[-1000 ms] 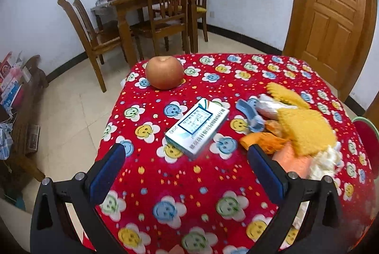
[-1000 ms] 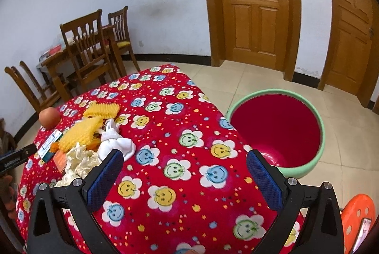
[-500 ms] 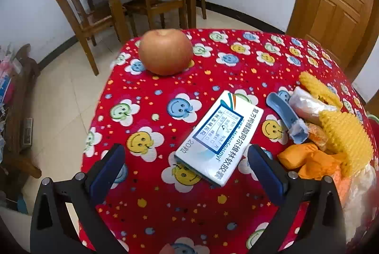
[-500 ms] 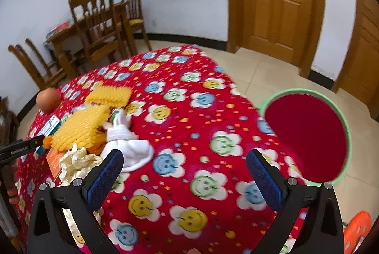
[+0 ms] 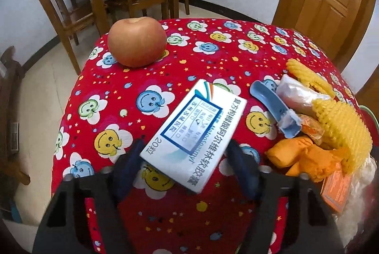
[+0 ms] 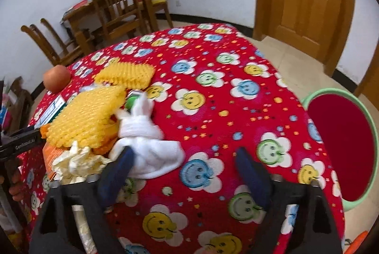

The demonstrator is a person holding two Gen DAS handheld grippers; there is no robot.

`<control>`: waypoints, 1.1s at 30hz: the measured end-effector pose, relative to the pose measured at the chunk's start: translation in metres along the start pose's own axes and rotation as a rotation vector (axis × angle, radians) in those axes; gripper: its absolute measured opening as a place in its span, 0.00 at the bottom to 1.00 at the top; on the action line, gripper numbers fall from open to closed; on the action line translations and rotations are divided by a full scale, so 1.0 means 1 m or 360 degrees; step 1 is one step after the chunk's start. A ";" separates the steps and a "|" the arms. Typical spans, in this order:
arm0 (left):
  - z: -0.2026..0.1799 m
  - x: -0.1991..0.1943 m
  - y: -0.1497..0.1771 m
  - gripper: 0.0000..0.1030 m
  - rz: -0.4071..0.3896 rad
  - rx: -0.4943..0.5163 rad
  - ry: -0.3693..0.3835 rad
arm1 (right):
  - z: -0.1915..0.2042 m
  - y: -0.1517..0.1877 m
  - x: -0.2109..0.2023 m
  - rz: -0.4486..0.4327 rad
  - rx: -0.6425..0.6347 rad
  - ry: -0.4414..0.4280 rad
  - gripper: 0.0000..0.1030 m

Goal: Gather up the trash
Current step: 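Grasp the white medicine box with the left tool while the right tool grasps the white glove, then carry the box in the left tool while the right tool carries the glove toward the bucket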

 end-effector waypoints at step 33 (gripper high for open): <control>-0.067 -0.115 0.029 0.66 -0.0249 0.0024 0.0227 | -0.020 0.016 -0.083 -0.0247 0.0153 -0.0174 0.16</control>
Point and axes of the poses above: each gripper's, at about its wrist camera, not at the fingertips, and x roughly the way its jaws point, z to its left, y to its underside, the point moved 2 cm from there along x, roughly the way its jaws point, and after that the axes turned 4 degrees about -x, right-handed, at the moved point
